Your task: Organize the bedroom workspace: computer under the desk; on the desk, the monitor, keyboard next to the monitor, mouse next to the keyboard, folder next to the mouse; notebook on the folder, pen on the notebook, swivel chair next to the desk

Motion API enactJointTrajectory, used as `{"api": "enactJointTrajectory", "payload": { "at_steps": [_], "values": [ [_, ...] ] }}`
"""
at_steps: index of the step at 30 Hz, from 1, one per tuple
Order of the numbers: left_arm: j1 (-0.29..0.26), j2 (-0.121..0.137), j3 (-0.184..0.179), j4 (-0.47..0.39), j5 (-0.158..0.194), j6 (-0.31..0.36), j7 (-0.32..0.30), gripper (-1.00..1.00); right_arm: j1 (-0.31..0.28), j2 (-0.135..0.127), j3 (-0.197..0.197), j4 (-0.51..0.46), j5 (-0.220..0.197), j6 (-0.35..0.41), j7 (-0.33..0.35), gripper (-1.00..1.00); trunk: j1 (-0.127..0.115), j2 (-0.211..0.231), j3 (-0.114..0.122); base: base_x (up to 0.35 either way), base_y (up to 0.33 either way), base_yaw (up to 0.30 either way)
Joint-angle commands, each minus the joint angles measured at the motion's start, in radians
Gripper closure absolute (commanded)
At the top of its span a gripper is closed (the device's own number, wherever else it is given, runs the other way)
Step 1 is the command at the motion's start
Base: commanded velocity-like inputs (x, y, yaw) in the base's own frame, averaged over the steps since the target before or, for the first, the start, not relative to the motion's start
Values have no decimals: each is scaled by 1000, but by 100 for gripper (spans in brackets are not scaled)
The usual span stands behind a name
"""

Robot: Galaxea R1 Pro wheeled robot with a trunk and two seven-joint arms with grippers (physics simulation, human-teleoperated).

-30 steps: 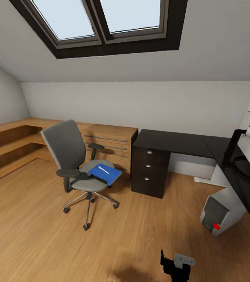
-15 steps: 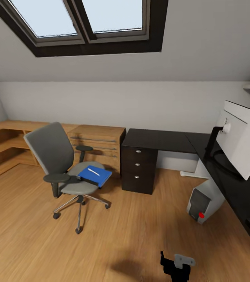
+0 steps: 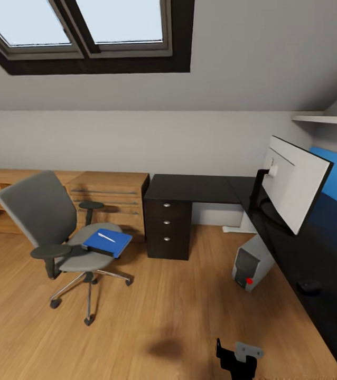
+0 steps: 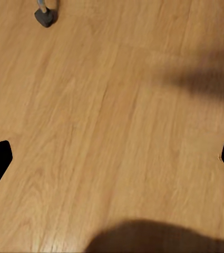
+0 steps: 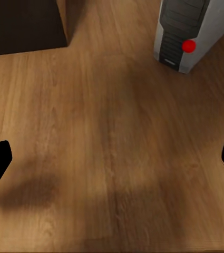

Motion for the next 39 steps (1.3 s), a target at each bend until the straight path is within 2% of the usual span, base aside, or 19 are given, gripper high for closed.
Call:
{"api": "enactJointTrajectory", "payload": {
  "at_steps": [1, 11, 14, 15, 16, 17, 18, 21, 22, 24, 25, 26, 27, 28, 31, 32, 36, 37, 39],
  "values": [
    [0, -1, 4, 0, -1, -3, 0, -100, -1, 0, 1, 2, -5, -4, 0, -100, -4, 7, 3, 0, 0, -257],
    [0, 0, 5, -4, 0, -12, 1, -100, 11, 0, 1, 1, 2, -27, 0, -100, -42, 77, 44, 0, 0, -137],
    [0, -1, 5, -7, 0, -29, 1, -100, 20, 0, 1, 0, 20, -69, 0, -100, -54, 98, 56, 0, 0, -15],
    [0, -1, 5, -11, 0, -53, 0, -100, 28, 0, 1, 0, 35, -108, 0, -100, -58, 105, 60, 0, 0, -7],
    [0, -1, 6, -23, 0, -104, 0, -100, 37, 0, 0, 1, 52, -161, 0, -100, -62, 112, 63, 0, 0, -4],
    [0, -1, 6, -29, 0, -122, 0, -100, 39, -1, 0, 1, 56, -174, 0, -100, -65, 119, 67, 0, 0, -3],
    [2, -2, 6, -45, 0, -149, 0, -100, 42, -1, 0, 1, 61, -194, 0, -100, -69, 126, 70, 0, 0, -2],
    [25, -1, 7, -104, 1, -178, 0, -100, 46, -1, 0, 1, 67, -215, 1, -100, -81, 147, 80, 0, 0, -1],
    [66, -1, 7, -186, 1, -186, 0, -100, 47, -1, 0, 1, 70, -222, 3, -100, -85, 154, 83, 0, 0, 0],
    [104, -1, 7, -254, 1, -186, 0, -100, 47, -1, 0, 1, 71, -224, 4, -100, -92, 168, 89, 0, 0, 0],
    [146, -1, 7, -323, 1, -178, 0, -100, 47, -1, 0, 0, 72, -225, 5, -100, -96, 175, 92, 0, 0, 0],
    [166, -1, 7, -355, 1, -168, 0, -100, 48, -1, 0, 0, 72, -226, 5, -100, -100, 182, 95, 0, 0, 0],
    [218, -1, 6, -430, 1, -121, 0, -100, 48, -1, 0, 1, 72, -227, 6, -100, -104, 189, 99, 0, 0, 0],
    [239, -1, 6, -460, 1, -82, -1, -100, 48, -1, 0, 1, 72, -227, 6, -100, -108, 196, 102, 0, 0, 0],
    [258, -1, 5, -486, 1, -34, -1, -100, 48, -1, 1, 1, 72, -228, 4, -100, -119, 217, 111, 0, 0, 0],
    [274, 0, 5, -513, 3, 11, -2, -100, 48, 0, 1, 2, 71, -227, 1, -100, -123, 224, 114, 0, 0, 0],
    [277, 0, 4, -540, 4, 25, -1, -100, 48, 2, 3, -2, 70, -237, 0, -100, -138, 252, 127, 0, 0, 0],
    [277, 0, 4, -560, 4, 32, -1, -100, 48, 4, 4, -5, 70, -240, 0, -100, -142, 259, 130, 0, 0, 0],
    [277, -1, 3, -647, 5, 88, -1, -100, 47, 17, 4, -17, 69, -239, 0, -100, -150, 273, 136, 0, 0, 0]
  ]
}}
